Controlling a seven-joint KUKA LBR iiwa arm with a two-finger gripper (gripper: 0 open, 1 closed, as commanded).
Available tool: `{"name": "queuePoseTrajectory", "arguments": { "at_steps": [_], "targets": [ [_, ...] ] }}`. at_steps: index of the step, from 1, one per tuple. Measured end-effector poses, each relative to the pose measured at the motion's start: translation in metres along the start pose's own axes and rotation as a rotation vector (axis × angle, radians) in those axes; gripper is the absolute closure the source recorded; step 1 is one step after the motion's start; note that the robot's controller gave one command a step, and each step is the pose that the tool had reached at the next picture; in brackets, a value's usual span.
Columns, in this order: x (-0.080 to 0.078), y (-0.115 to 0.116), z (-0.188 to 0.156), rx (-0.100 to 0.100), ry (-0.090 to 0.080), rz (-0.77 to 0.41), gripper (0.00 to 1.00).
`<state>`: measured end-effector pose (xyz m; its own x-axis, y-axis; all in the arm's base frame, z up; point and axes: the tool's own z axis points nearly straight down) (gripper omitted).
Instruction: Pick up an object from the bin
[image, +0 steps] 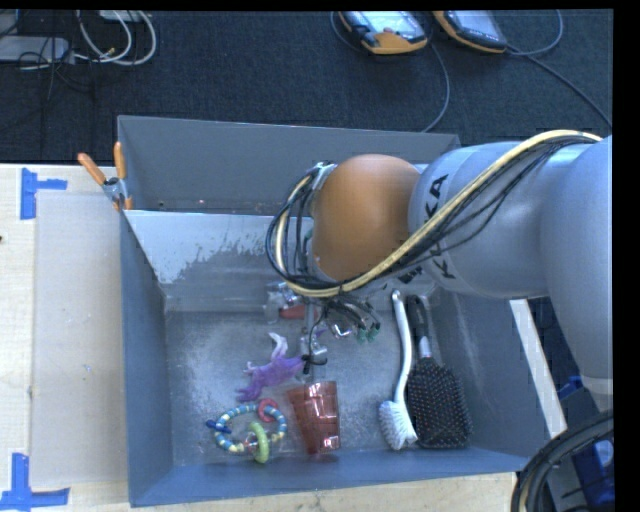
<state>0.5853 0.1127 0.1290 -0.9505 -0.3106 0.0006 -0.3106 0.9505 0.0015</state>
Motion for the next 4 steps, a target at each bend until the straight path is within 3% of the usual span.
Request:
{"name": "queuePoseTrajectory", "arguments": {
  "at_steps": [1,2,4],
  "targets": [
    [-0.0021,-0.0074,0.0615,0.0,0.005,-0.046,0.0],
    [-0.0066,-0.004,0.0595,-0.001,0.0,-0.205,1.0],
    [-0.0063,-0.004,0.0582,-0.002,0.001,-0.203,1.0]
  ]
}}
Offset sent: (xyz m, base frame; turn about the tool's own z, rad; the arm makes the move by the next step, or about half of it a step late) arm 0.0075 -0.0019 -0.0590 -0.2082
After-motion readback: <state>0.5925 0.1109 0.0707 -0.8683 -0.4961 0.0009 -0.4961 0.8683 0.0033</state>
